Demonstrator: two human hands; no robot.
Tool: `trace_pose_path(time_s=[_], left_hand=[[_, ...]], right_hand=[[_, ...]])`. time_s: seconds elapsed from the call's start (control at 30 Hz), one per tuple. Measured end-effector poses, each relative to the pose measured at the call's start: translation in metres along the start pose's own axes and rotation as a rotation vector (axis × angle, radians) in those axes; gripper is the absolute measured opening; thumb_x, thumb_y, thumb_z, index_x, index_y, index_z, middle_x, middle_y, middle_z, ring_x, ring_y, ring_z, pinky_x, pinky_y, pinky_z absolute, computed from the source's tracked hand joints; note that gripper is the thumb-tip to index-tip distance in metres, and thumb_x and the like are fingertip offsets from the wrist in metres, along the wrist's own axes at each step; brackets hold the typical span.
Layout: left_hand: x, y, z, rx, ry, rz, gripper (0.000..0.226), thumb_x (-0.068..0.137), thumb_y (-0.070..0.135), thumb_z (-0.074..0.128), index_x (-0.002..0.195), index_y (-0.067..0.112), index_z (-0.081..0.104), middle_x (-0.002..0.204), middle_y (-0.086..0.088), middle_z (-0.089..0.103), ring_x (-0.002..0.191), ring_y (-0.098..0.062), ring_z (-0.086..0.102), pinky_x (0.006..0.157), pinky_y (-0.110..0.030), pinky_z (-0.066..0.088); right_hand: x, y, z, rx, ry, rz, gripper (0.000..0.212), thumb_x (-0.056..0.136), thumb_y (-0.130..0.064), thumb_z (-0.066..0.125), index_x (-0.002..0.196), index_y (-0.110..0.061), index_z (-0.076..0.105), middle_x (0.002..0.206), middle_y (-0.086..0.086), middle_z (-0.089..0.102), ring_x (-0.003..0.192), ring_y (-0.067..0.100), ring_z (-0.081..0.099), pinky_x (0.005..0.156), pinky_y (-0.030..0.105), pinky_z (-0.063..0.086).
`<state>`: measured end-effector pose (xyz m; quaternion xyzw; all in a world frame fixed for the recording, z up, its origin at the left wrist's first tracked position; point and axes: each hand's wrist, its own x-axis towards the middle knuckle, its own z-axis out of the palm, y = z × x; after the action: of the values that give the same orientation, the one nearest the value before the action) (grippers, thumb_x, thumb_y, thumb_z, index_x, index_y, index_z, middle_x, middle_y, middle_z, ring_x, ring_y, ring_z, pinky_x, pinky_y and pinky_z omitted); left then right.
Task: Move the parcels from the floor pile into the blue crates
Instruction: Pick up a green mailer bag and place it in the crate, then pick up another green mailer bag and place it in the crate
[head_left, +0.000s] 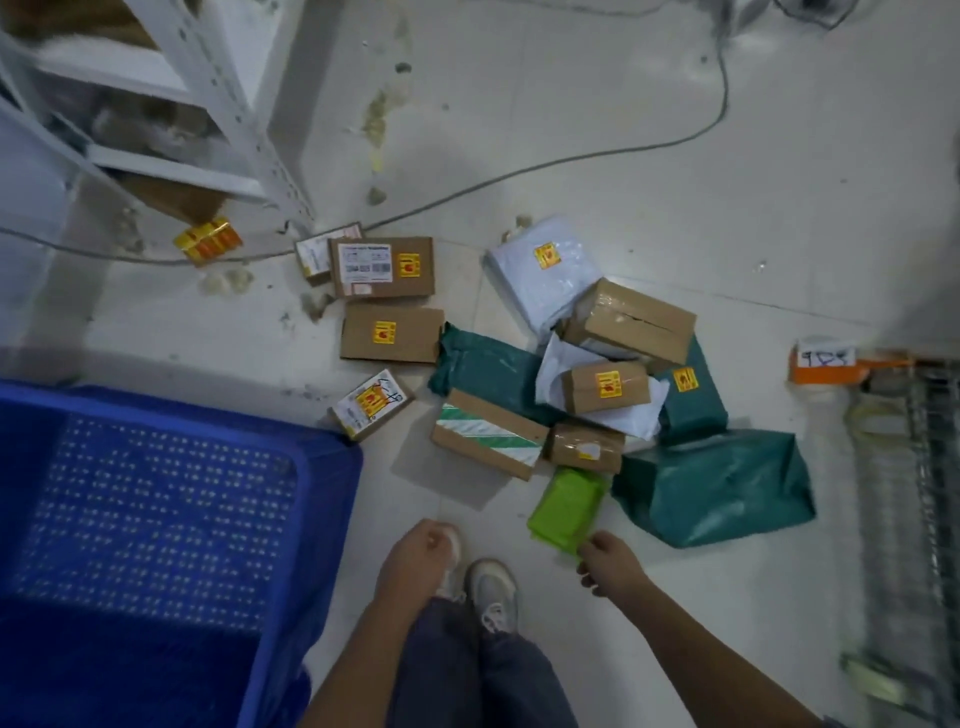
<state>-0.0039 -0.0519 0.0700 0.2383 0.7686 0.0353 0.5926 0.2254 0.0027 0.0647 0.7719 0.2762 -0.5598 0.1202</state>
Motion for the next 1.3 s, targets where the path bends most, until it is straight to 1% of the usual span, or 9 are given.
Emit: trace_pose_path(time_s=[0.1, 0.2, 0.33, 0.43, 0.67, 0.8, 0.93, 1.07, 1.3], left_hand=[[0.008, -0.024, -0.005, 0.118, -0.094, -0.158, 0.019, 0.095, 0.022, 0.042, 0.081, 0.013, 0.052, 0.105, -0.019, 0.064, 0.093, -0.027, 0.061, 0.08, -0.035, 0.049], [0.017, -0.029, -0.009, 0.274, -0.145, -0.252, 0.029, 0.096, 0.021, 0.037, 0.108, 0.001, 0.054, 0.121, -0.021, 0.058, 0.112, -0.031, 0.058, 0.093, -0.035, 0.047], [0.032, -0.009, 0.007, 0.37, -0.163, -0.204, 0.025, 0.098, 0.023, 0.034, 0.08, 0.012, 0.046, 0.109, -0.014, 0.058, 0.092, -0.023, 0.057, 0.086, -0.032, 0.048], [0.047, 0.018, 0.036, 0.4, -0.168, -0.132, 0.024, 0.098, 0.019, 0.036, 0.092, 0.007, 0.056, 0.114, -0.017, 0.06, 0.097, -0.026, 0.058, 0.091, -0.035, 0.047], [0.076, 0.086, 0.109, 0.466, -0.267, 0.025, 0.021, 0.092, 0.023, 0.047, 0.071, 0.021, 0.045, 0.093, -0.015, 0.062, 0.081, -0.023, 0.055, 0.078, -0.036, 0.048], [0.081, 0.117, 0.168, 0.444, -0.292, 0.014, 0.02, 0.092, 0.027, 0.049, 0.075, 0.019, 0.045, 0.079, -0.007, 0.057, 0.071, -0.022, 0.052, 0.065, -0.029, 0.04], [0.085, 0.139, 0.235, 0.317, -0.291, -0.101, 0.018, 0.094, 0.028, 0.051, 0.091, 0.01, 0.046, 0.075, -0.005, 0.051, 0.062, -0.016, 0.048, 0.056, -0.025, 0.037], [0.088, 0.153, 0.3, 0.194, -0.246, -0.215, 0.053, 0.093, 0.03, 0.055, 0.134, 0.004, 0.035, 0.098, -0.008, 0.048, 0.081, -0.022, 0.05, 0.057, -0.024, 0.038], [0.109, 0.171, 0.361, 0.107, -0.214, -0.165, 0.047, 0.095, 0.026, 0.051, 0.138, 0.011, 0.04, 0.13, -0.009, 0.051, 0.116, -0.034, 0.051, 0.079, -0.034, 0.044]], right_hand=[[-0.003, 0.016, -0.001, 0.064, -0.017, 0.09, 0.023, 0.092, -0.007, 0.041, 0.07, -0.011, 0.041, 0.062, 0.008, 0.046, 0.049, 0.017, 0.04, 0.047, 0.02, 0.029], [-0.001, 0.034, -0.005, 0.149, -0.03, 0.144, 0.02, 0.091, -0.006, 0.043, 0.072, -0.01, 0.041, 0.062, 0.009, 0.047, 0.047, 0.017, 0.04, 0.046, 0.018, 0.027], [0.002, 0.061, -0.021, 0.224, -0.014, 0.199, 0.017, 0.091, -0.007, 0.044, 0.074, -0.008, 0.043, 0.064, 0.01, 0.049, 0.048, 0.018, 0.042, 0.043, 0.017, 0.028], [0.009, 0.081, -0.039, 0.275, 0.036, 0.241, 0.016, 0.09, -0.009, 0.045, 0.074, -0.006, 0.044, 0.065, 0.011, 0.05, 0.049, 0.018, 0.045, 0.044, 0.019, 0.031], [0.06, 0.137, -0.097, 0.332, 0.147, 0.26, 0.015, 0.088, -0.019, 0.049, 0.077, -0.009, 0.052, 0.081, 0.013, 0.058, 0.08, 0.028, 0.056, 0.074, 0.041, 0.05], [0.096, 0.153, -0.147, 0.372, 0.187, 0.243, 0.022, 0.086, -0.02, 0.049, 0.096, 0.0, 0.048, 0.076, 0.013, 0.055, 0.074, 0.029, 0.055, 0.069, 0.037, 0.046], [0.13, 0.157, -0.21, 0.292, 0.276, 0.17, 0.03, 0.09, -0.024, 0.051, 0.111, -0.003, 0.046, 0.111, 0.019, 0.057, 0.103, 0.036, 0.058, 0.084, 0.04, 0.048], [0.166, 0.163, -0.281, 0.221, 0.37, 0.059, 0.049, 0.09, -0.024, 0.056, 0.13, 0.0, 0.042, 0.131, 0.02, 0.048, 0.115, 0.035, 0.052, 0.087, 0.033, 0.043], [0.228, 0.149, -0.344, 0.093, 0.27, -0.125, 0.065, 0.08, -0.028, 0.065, 0.135, -0.005, 0.04, 0.133, 0.016, 0.05, 0.12, 0.035, 0.051, 0.099, 0.041, 0.045]])
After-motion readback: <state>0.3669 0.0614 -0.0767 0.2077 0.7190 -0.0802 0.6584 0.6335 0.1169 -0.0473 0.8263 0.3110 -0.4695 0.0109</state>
